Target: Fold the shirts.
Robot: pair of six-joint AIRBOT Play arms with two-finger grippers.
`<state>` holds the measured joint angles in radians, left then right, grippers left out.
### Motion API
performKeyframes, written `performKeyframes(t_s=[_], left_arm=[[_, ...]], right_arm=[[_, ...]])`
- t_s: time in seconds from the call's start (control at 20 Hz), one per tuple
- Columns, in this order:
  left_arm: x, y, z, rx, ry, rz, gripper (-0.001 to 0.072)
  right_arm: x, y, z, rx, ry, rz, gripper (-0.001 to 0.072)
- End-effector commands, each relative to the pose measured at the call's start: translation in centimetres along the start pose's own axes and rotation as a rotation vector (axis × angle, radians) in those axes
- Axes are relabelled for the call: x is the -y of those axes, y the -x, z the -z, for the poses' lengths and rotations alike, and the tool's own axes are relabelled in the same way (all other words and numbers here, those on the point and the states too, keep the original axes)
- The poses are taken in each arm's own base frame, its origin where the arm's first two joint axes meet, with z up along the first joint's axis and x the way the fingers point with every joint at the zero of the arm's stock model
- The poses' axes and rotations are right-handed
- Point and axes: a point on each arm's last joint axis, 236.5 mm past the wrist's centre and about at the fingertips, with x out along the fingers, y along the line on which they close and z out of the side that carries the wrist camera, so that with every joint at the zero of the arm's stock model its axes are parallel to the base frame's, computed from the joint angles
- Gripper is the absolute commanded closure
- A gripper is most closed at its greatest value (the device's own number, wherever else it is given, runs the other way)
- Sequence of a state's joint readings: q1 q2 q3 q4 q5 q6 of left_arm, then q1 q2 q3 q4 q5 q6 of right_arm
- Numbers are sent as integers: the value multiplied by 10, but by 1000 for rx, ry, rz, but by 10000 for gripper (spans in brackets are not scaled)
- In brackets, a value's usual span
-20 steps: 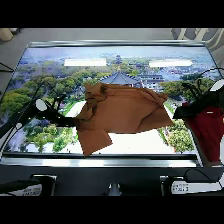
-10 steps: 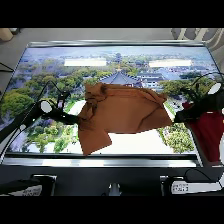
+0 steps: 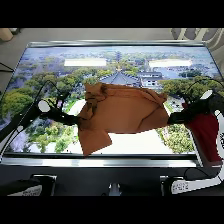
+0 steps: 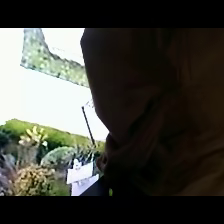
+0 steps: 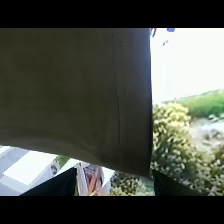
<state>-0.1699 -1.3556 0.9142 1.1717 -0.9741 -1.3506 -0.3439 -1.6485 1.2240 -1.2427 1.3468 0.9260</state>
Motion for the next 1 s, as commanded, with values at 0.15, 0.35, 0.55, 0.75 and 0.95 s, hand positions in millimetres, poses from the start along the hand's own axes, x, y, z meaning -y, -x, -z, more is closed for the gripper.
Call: performKeyframes(t_s=[0.15,0.35,0.55,0.75,0.95], left_arm=[[16,21,-9,65,2,40,680],[23,52,-24,143,-36,35,681],[41,187,-79,451,-158,-45,681],[114,471,-88,1117,-313,-115,681],[196,700,36,1799,-367,-32,681]], right_arm=[[-7,-20,-16,22,-20,-28,282],[-22,-8,-30,59,29,-11,688],[-44,120,-79,364,185,172,692],[-135,404,-72,1044,383,623,691],[-257,577,84,1537,491,1013,691]])
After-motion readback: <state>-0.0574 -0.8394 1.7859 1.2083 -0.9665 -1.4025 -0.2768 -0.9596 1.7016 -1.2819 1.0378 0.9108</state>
